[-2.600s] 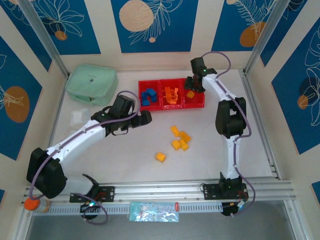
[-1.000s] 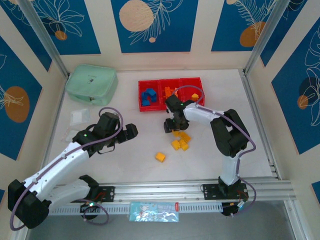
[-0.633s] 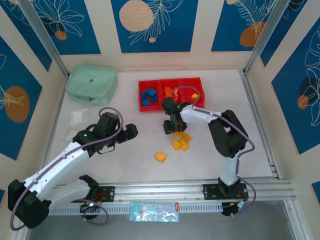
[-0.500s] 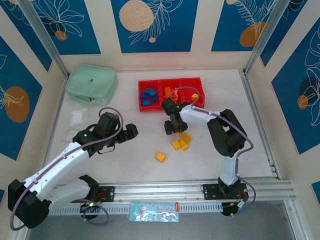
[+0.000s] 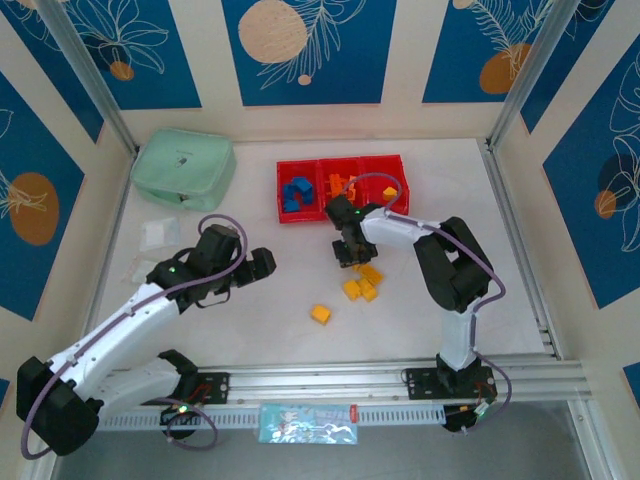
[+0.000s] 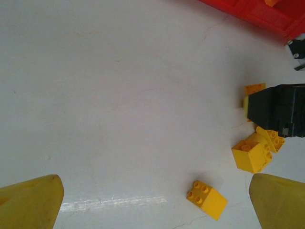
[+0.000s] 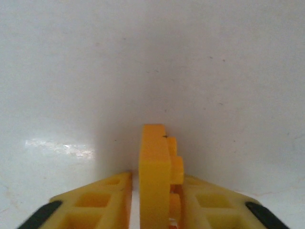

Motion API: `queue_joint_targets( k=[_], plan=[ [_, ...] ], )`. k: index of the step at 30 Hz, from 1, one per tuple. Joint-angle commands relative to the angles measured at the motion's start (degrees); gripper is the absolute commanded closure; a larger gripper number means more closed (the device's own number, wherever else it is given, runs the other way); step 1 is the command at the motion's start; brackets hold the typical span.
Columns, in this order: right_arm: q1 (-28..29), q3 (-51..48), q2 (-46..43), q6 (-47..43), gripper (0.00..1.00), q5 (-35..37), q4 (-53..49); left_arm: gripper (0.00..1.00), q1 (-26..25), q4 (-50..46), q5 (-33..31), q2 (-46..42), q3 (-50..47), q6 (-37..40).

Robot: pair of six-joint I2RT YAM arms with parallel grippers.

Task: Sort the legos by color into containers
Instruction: Pick up the lego from the center of the table, then place the lego in the container.

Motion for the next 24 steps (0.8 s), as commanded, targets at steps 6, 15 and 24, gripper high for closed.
queue_joint_targets(
  k=[6,15,24],
  plan=[
    [-3.53,1.09,-5.41,0.29,0.91,-2.68,-2.29,0.01,0.11,0.98,1.83,2.64,3.06,1.27],
    [-13.98,12.05,-7.29,-0.88,0.91,0.2,-2.56,0.01,-0.48,6.64,5.15,10.75,8.8,4.21],
    [-20.49,30.16,9.19,-3.02,0.9,2.34,0.19,0.01,-0.93,10.98,6.5,19.34,14.55,6.02]
  ],
)
